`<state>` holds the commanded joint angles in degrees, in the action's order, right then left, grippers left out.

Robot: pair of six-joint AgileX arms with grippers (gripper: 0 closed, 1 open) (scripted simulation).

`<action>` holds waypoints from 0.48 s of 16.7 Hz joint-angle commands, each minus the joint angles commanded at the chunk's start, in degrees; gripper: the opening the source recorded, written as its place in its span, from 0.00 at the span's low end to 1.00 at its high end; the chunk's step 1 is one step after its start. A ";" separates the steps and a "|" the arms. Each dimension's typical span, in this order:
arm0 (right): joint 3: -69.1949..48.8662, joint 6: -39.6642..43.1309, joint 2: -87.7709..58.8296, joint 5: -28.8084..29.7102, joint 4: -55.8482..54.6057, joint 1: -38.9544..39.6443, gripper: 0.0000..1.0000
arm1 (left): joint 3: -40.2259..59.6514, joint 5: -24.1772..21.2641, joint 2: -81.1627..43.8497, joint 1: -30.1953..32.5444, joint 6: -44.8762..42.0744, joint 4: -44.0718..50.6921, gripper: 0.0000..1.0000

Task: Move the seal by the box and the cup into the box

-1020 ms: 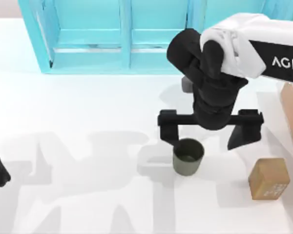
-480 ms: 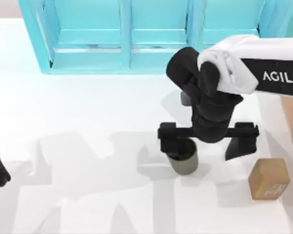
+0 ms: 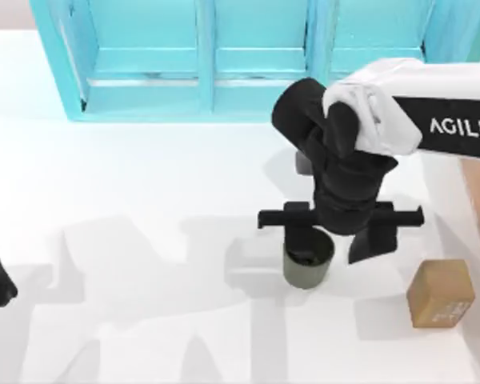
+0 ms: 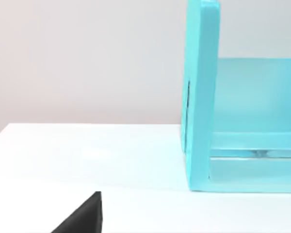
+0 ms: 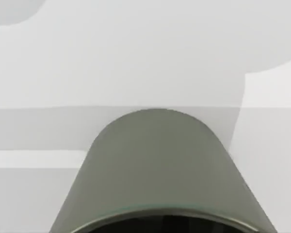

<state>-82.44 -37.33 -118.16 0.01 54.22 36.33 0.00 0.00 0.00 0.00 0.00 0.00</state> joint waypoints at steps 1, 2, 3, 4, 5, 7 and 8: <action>0.00 0.00 0.00 0.00 0.00 0.00 0.25 | 0.00 0.00 0.00 0.00 0.00 0.00 1.00; 0.00 0.00 0.00 0.00 0.00 0.00 0.17 | 0.00 0.00 0.00 0.00 0.00 0.00 1.00; 0.00 0.00 0.00 0.00 0.00 0.00 0.10 | 0.00 0.00 0.00 0.00 0.00 0.00 1.00; 0.00 0.00 0.00 0.00 0.00 0.00 0.02 | 0.00 0.00 0.00 0.00 0.00 0.00 1.00; 0.00 0.00 0.00 0.00 0.00 0.00 0.00 | 0.00 0.00 0.00 0.00 0.00 0.00 1.00; 0.00 0.00 0.00 0.00 0.00 0.00 0.00 | 0.00 0.00 0.00 0.00 0.00 0.00 1.00; 0.00 0.00 0.00 0.00 0.00 0.00 0.00 | 0.00 0.00 0.00 0.00 0.00 0.00 1.00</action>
<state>-82.44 -37.33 -118.16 0.01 54.22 36.33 0.00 0.00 0.00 0.00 0.00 0.00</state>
